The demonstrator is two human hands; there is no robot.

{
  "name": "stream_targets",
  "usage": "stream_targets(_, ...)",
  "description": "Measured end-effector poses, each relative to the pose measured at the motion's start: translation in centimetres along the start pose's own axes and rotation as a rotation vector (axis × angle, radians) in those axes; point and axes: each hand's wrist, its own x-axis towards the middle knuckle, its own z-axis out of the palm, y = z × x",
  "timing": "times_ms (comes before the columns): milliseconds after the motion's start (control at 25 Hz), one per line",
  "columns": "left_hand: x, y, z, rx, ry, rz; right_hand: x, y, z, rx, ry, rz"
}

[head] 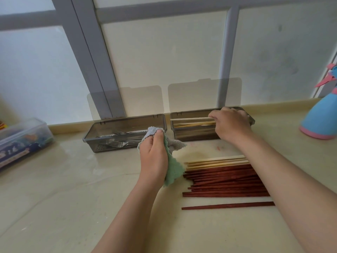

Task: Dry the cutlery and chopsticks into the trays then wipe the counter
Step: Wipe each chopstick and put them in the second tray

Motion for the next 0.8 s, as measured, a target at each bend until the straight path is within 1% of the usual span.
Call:
stream_targets(200,-0.1,0.2,0.0,-0.001,0.006,-0.015,1.0,0.2,0.8,0.027,-0.053,0.009)
stream_targets(360,-0.1,0.3,-0.1,0.005,0.004,-0.017,1.5,0.1,0.7,-0.004,-0.090,0.062)
stream_targets(520,-0.2,0.4,0.0,0.012,-0.002,-0.016,0.7,0.4,0.7,-0.034,-0.018,0.057)
stream_targets(600,-0.2,0.3,0.1,0.019,-0.009,-0.004,0.1,0.4,0.6,-0.023,-0.021,0.017)
stream_targets(720,-0.2,0.0,0.1,0.034,-0.017,0.000,-1.0,-0.4,0.3,0.033,-0.181,-0.078)
stream_targets(800,-0.3,0.0,0.1,0.041,-0.016,-0.005,-1.5,-1.1,0.4,0.012,-0.281,-0.136)
